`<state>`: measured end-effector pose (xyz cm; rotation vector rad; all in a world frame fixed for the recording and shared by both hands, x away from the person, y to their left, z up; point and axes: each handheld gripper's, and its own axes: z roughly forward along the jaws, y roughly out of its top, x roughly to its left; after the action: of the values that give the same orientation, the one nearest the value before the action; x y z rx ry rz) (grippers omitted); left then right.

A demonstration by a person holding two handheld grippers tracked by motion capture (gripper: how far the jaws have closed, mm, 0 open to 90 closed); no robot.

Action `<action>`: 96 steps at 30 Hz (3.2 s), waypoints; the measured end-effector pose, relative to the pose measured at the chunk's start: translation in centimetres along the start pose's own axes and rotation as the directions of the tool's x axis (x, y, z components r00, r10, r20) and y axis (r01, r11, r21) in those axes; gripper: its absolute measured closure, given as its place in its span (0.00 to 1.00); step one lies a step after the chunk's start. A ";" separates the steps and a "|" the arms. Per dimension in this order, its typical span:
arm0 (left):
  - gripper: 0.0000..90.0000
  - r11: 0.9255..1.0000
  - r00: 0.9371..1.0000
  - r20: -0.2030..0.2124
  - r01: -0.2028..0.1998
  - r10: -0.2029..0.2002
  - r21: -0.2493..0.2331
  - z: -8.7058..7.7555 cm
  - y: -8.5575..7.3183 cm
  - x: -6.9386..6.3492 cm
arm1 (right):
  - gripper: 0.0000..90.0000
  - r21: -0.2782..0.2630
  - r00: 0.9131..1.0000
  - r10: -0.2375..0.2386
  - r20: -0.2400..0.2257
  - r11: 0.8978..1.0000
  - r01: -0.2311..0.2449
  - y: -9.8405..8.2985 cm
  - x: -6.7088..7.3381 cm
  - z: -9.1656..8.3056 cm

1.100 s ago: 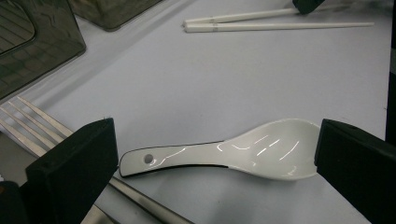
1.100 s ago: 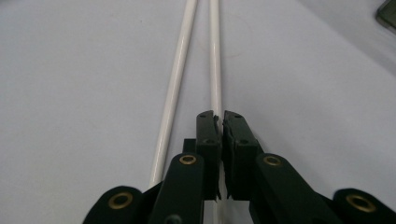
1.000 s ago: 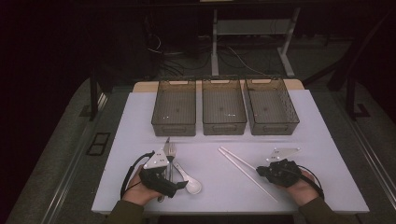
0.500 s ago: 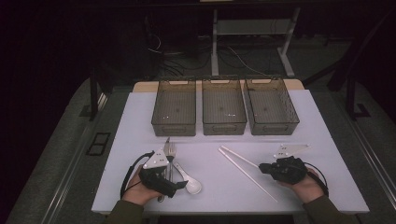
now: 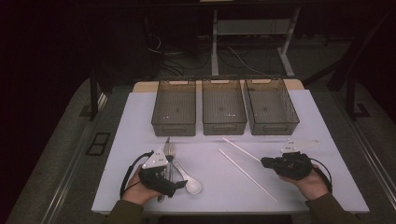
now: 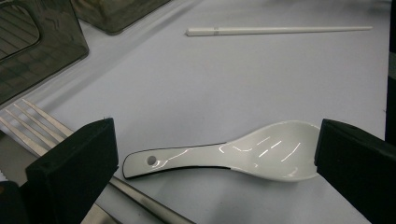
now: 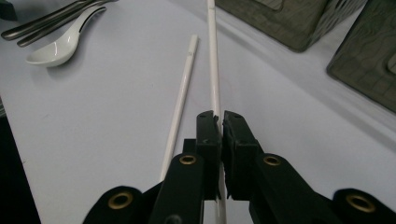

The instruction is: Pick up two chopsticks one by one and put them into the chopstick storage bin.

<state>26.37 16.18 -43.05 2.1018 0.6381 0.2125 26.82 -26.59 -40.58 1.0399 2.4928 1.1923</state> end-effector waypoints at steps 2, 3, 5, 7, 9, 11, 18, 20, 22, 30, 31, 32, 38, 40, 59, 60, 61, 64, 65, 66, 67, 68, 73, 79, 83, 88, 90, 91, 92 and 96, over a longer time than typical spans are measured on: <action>0.00 1.000 1.000 0.003 0.002 -0.002 -0.006 0.1 0.0 0.0 | 0.95 -0.006 1.000 -0.004 -0.002 1.000 0.004 0.2 -0.1 0.0; 0.00 1.000 1.000 0.006 0.000 0.000 -0.007 0.1 0.0 0.0 | 0.95 -0.008 1.000 -0.003 -0.004 1.000 0.003 0.4 -0.1 -0.1; 0.00 1.000 1.000 0.010 0.000 0.000 -0.011 0.1 -0.1 0.0 | 0.95 -0.013 1.000 -0.004 -0.011 1.000 0.004 0.6 -0.2 -0.1; 0.00 1.000 1.000 0.012 0.000 0.000 -0.011 0.1 -0.1 0.0 | 0.95 -0.017 1.000 -0.007 -0.013 1.000 0.007 0.9 -0.2 0.0; 0.00 1.000 1.000 0.011 0.003 -0.003 -0.013 0.1 -0.1 0.0 | 0.95 -0.021 1.000 -0.008 -0.017 1.000 0.008 1.2 -0.2 0.1; 0.00 1.000 1.000 0.013 0.008 -0.008 -0.016 0.1 -0.1 0.1 | 0.95 -0.027 1.000 -0.007 -0.021 1.000 0.006 1.4 -0.3 0.2; 0.00 1.000 1.000 0.015 0.014 -0.014 -0.024 0.2 0.0 0.0 | 0.95 -0.042 0.999 0.009 -0.035 0.999 -0.011 2.2 -0.5 0.4; 0.00 1.000 1.000 0.016 0.017 -0.017 -0.025 0.2 -0.1 0.0 | 0.95 -0.047 0.999 0.016 -0.039 0.999 -0.018 2.5 -0.4 0.5; 0.00 1.000 1.000 0.020 0.009 -0.008 -0.021 0.2 -0.1 0.0 | 0.95 -0.053 0.999 0.014 -0.036 0.998 -0.016 2.6 -0.4 0.6; 0.00 1.000 1.000 0.022 0.014 -0.014 -0.026 0.3 0.0 -0.2 | 0.95 -0.067 0.999 0.019 -0.042 0.998 -0.021 3.6 -0.4 1.1; 0.00 1.000 1.000 0.021 0.014 -0.013 -0.026 0.3 0.0 -0.2 | 0.95 -0.069 0.999 0.019 -0.044 0.997 -0.022 3.8 -0.4 1.2; 0.00 1.000 1.000 0.021 0.014 -0.014 -0.026 0.3 0.0 -0.2 | 0.95 -0.072 0.999 0.021 -0.044 0.997 -0.024 3.9 -0.3 1.3; 0.00 1.000 1.000 0.020 0.012 -0.011 -0.028 0.2 0.0 -0.2 | 0.95 -0.082 0.999 0.009 -0.048 0.997 -0.013 5.2 0.1 2.2; 0.00 1.000 1.000 0.021 0.011 -0.010 -0.029 0.2 0.0 -0.2 | 0.95 -0.081 0.999 0.006 -0.049 0.997 -0.010 5.5 0.2 2.5; 0.00 0.999 0.999 0.027 0.022 -0.021 -0.047 0.2 0.1 -0.3 | 0.95 -0.071 0.999 -0.006 -0.038 0.998 0.003 9.2 0.8 5.0; 0.00 0.999 0.999 0.026 0.023 -0.021 -0.048 0.2 0.1 -0.3 | 0.95 -0.071 0.999 -0.009 -0.036 0.997 0.006 9.4 0.8 5.2; 0.00 0.999 0.999 0.026 0.021 -0.020 -0.047 0.2 0.1 -0.3 | 0.95 -0.072 0.999 -0.010 -0.034 0.997 0.008 9.7 0.8 5.3; 0.00 0.999 1.000 0.026 0.013 -0.011 -0.048 0.2 0.1 -0.3 | 0.95 -0.071 1.000 -0.014 -0.026 0.997 0.012 10.5 0.9 5.6; 0.00 0.999 1.000 0.027 0.012 -0.010 -0.048 0.2 0.1 -0.3 | 0.95 -0.072 1.000 -0.014 -0.025 0.997 0.012 10.8 0.9 5.7; 0.00 0.999 1.000 0.028 0.013 -0.011 -0.049 0.2 0.2 -0.3 | 0.95 -0.069 1.000 -0.014 -0.023 0.998 0.012 11.1 0.9 5.8; 0.00 0.999 1.000 0.029 0.012 -0.010 -0.049 0.3 0.2 -0.3 | 0.95 -0.067 1.000 -0.014 -0.020 0.998 0.012 11.4 1.0 6.0; 0.00 0.999 0.999 0.030 0.012 -0.010 -0.049 0.3 0.2 -0.4 | 0.95 -0.067 1.000 -0.014 -0.017 0.998 0.013 11.7 1.0 6.1; 0.00 0.999 0.999 0.031 0.011 -0.009 -0.046 0.2 0.2 -0.4 | 0.95 -0.062 1.000 -0.014 -0.006 0.998 0.014 13.0 1.1 6.9; 0.00 0.999 0.999 0.030 0.012 -0.011 -0.046 0.2 0.2 -0.4 | 0.95 -0.059 1.000 -0.017 0.008 0.998 0.018 14.7 1.0 8.1; 0.00 0.999 0.999 0.033 0.015 -0.013 -0.048 0.2 0.3 -0.5 | 0.95 -0.050 1.000 -0.007 0.014 0.999 0.007 16.0 0.9 9.0; 0.00 0.999 0.999 0.040 0.009 -0.007 -0.052 0.3 0.3 -0.6 | 0.95 -0.036 1.000 0.003 0.029 0.999 -0.002 17.4 0.8 10.3; 0.00 0.999 0.999 0.042 0.003 -0.001 -0.047 0.4 0.3 -0.6 | 0.95 -0.034 1.000 0.002 0.027 0.999 -0.001 18.0 0.7 10.8; 0.00 0.999 0.999 0.042 0.004 -0.002 -0.047 0.4 0.4 -0.6 | 0.95 -0.026 0.999 0.002 0.034 1.000 -0.001 18.3 0.7 11.1; 0.00 0.999 0.999 0.043 0.003 -0.001 -0.047 0.4 0.4 -0.6 | 0.95 -0.023 0.999 0.000 0.037 1.000 0.001 18.6 0.7 11.3; 0.00 0.999 0.999 0.043 0.004 -0.002 -0.049 0.4 0.4 -0.6 | 0.95 -0.007 0.999 -0.002 0.045 1.000 0.002 19.7 0.9 12.4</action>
<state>26.12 15.38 -42.91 2.0522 0.6044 0.1787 41.74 -9.91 -34.01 1.0501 2.4530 1.1634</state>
